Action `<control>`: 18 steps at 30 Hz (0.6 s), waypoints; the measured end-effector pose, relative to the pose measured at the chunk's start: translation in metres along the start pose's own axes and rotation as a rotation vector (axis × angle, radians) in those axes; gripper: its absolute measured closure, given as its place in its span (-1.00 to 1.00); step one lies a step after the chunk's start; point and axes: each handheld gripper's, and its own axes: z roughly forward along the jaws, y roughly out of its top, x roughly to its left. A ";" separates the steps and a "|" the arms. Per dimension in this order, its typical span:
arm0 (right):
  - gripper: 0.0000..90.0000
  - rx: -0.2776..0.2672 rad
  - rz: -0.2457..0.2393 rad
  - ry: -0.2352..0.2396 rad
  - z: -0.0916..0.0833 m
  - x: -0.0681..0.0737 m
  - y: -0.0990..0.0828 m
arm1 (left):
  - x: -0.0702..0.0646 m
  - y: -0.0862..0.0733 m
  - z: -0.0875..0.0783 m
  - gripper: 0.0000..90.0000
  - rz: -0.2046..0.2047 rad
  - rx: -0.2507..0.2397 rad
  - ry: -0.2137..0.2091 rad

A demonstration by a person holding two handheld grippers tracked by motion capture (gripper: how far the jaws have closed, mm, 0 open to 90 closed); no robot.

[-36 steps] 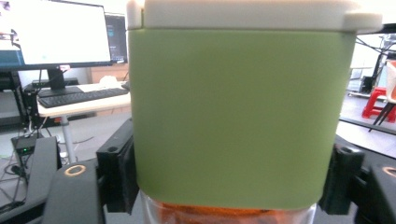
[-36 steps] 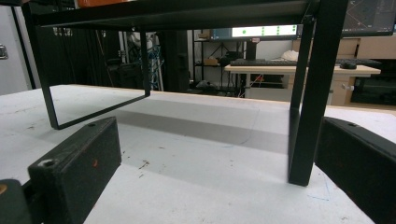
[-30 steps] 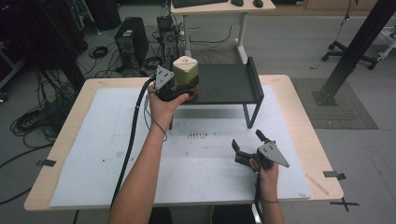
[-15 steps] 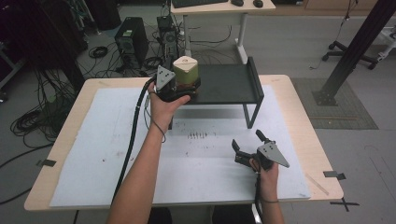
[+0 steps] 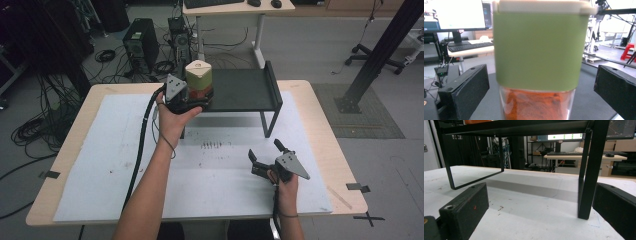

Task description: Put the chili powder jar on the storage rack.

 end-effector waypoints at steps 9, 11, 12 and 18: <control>-1.00 0.001 -0.001 -0.003 0.000 0.000 0.000 | 0.003 0.006 -0.026 -0.99 0.004 -0.015 0.011; -1.00 0.001 -0.001 -0.004 0.000 0.000 0.000 | 0.004 0.007 -0.033 -1.00 0.007 -0.019 0.014; -1.00 0.003 0.000 -0.004 0.000 0.000 0.000 | 0.004 0.007 -0.037 -1.00 0.002 -0.021 0.012; -1.00 0.004 -0.001 -0.003 0.000 0.000 0.000 | 0.004 0.005 -0.062 -0.99 -0.004 -0.038 0.005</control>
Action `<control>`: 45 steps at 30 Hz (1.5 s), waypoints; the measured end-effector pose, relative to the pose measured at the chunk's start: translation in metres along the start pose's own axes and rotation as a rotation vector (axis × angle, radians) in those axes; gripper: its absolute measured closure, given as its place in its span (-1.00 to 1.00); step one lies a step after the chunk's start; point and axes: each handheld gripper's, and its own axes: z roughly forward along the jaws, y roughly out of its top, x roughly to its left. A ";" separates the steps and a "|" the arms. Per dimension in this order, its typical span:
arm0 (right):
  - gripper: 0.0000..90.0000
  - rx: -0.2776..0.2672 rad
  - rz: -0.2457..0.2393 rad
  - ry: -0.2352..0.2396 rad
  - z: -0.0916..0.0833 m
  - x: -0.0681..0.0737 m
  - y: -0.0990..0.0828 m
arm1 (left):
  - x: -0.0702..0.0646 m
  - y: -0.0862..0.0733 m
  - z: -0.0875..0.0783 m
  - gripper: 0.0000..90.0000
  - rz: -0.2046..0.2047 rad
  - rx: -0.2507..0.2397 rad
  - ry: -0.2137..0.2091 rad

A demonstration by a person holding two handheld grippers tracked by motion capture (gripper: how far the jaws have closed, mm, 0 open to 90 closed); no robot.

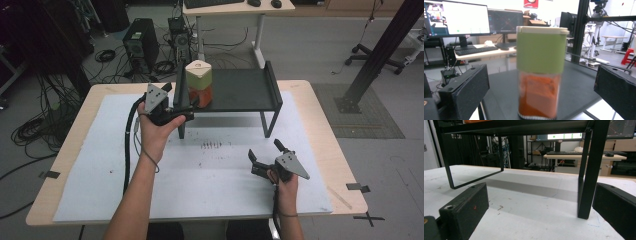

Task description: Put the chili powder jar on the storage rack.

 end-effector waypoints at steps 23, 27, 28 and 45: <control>-0.99 0.010 -0.004 -0.006 0.001 0.001 0.000 | 0.010 -0.056 -0.078 -0.99 0.005 -0.015 0.021; -0.99 0.010 -0.004 -0.007 0.001 0.001 0.000 | 0.012 -0.069 -0.084 -0.99 -0.005 -0.013 0.032; -0.99 0.010 -0.005 -0.007 0.001 0.001 0.000 | 0.013 -0.073 -0.085 -0.99 -0.007 -0.013 0.035; -0.99 0.009 -0.008 -0.015 0.001 0.001 0.000 | 0.015 -0.137 -0.104 -0.99 -0.030 0.023 0.071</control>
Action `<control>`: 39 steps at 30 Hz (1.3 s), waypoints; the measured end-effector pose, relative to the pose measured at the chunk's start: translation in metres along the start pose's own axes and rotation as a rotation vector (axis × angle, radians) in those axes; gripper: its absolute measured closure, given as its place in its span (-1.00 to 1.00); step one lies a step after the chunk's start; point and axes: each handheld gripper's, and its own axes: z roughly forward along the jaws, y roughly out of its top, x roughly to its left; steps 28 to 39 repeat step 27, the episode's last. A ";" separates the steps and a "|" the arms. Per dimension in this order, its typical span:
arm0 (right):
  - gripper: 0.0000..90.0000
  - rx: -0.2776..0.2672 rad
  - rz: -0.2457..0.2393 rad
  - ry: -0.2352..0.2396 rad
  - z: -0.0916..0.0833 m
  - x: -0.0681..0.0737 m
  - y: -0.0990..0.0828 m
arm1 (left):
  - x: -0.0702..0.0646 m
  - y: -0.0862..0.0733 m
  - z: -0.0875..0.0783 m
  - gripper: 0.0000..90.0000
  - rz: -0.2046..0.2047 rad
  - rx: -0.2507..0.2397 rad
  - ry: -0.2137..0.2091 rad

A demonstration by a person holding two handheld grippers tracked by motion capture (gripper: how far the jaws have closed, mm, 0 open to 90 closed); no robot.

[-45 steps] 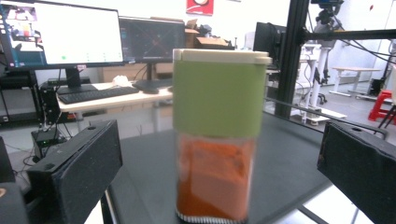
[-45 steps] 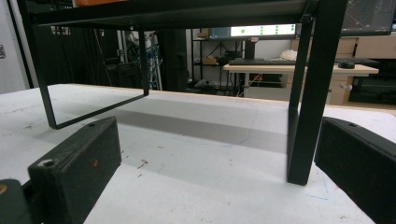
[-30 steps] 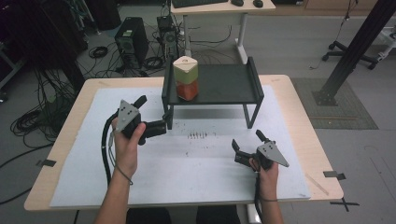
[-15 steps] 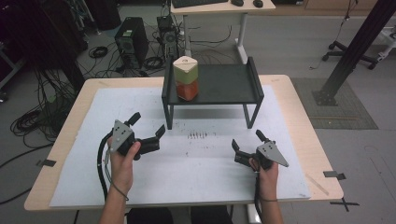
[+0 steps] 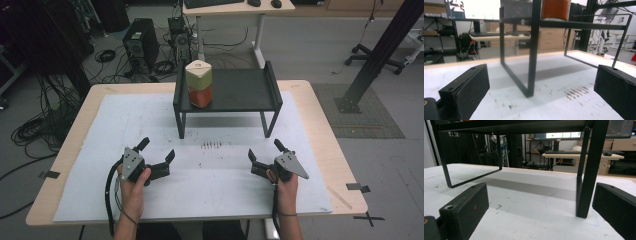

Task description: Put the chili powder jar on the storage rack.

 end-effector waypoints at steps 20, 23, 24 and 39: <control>-0.99 0.001 -0.001 0.001 0.000 0.000 0.000 | 0.002 -0.025 -0.004 -0.99 -0.005 0.001 0.002; -0.99 0.000 -0.001 0.000 0.000 0.000 0.000 | 0.001 -0.025 -0.005 -0.99 0.010 -0.001 0.002; -0.99 0.000 -0.001 0.000 0.000 0.000 0.000 | 0.000 -0.025 -0.005 -0.99 0.019 -0.003 0.001; -0.99 0.000 -0.001 0.000 0.000 0.000 0.000 | 0.001 -0.025 -0.005 -1.00 0.011 -0.001 -0.001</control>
